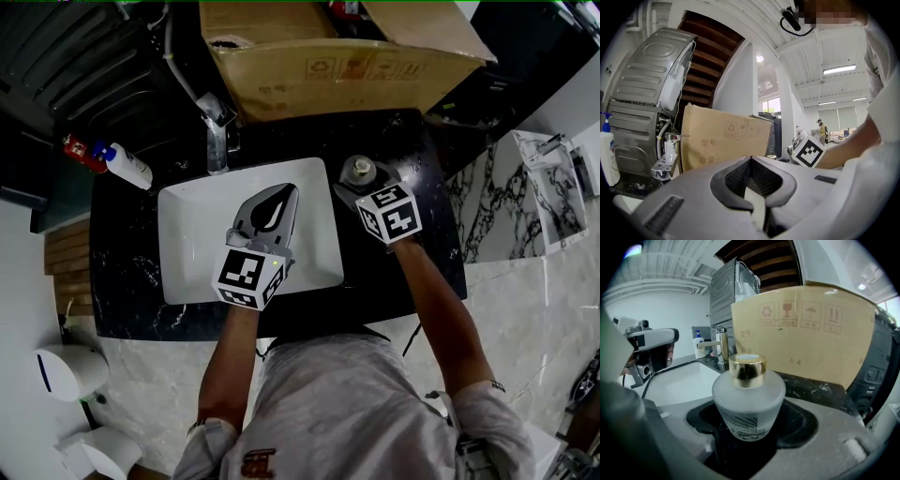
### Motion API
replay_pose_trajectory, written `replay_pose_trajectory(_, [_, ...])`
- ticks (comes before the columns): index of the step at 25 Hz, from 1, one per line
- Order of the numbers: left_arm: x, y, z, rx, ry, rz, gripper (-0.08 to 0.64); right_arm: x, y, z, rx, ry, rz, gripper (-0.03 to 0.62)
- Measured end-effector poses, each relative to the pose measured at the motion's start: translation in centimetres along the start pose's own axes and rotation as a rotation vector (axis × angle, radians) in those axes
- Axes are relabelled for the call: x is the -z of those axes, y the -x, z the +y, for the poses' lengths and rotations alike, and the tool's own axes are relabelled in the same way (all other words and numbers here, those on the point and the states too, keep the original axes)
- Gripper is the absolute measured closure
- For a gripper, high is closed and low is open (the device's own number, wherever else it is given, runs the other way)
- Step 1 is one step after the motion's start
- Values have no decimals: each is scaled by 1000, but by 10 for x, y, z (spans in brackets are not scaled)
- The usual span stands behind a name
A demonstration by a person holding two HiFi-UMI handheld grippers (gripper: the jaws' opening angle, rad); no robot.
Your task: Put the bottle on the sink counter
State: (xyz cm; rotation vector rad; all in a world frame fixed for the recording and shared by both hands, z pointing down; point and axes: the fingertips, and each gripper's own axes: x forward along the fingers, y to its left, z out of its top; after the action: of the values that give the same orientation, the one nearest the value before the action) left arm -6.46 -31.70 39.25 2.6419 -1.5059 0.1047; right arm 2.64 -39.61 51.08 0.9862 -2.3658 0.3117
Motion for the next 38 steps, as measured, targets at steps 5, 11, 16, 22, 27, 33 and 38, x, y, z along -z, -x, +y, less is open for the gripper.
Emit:
replay_pose_trajectory(5, [0, 1, 0, 0, 2, -3, 560, 5, -2, 0, 12, 22, 16, 264])
replay_pose_trajectory(11, [1, 3, 0, -1, 5, -2, 560, 7, -5, 1, 14, 34, 40, 264])
replay_pose_trajectory(16, [5, 5, -3, 1, 7, 4, 560, 7, -5, 4, -11, 27, 60, 245])
replay_pose_trajectory(22, [4, 9, -7, 7, 2, 5, 560, 9, 14, 0, -4, 4, 36, 221])
replay_pose_trajectory(27, [0, 15, -9, 4, 3, -2, 560, -3, 49, -5, 2, -41, -57, 221])
replay_pose_trajectory(33, [-12, 20, -29, 39, -1, -18, 560, -38, 99, 18, -86, -76, -254, 233])
replay_pose_trajectory(38, [-37, 26, -54, 86, -10, -66, 560, -76, 141, 51, -164, -40, -419, 352])
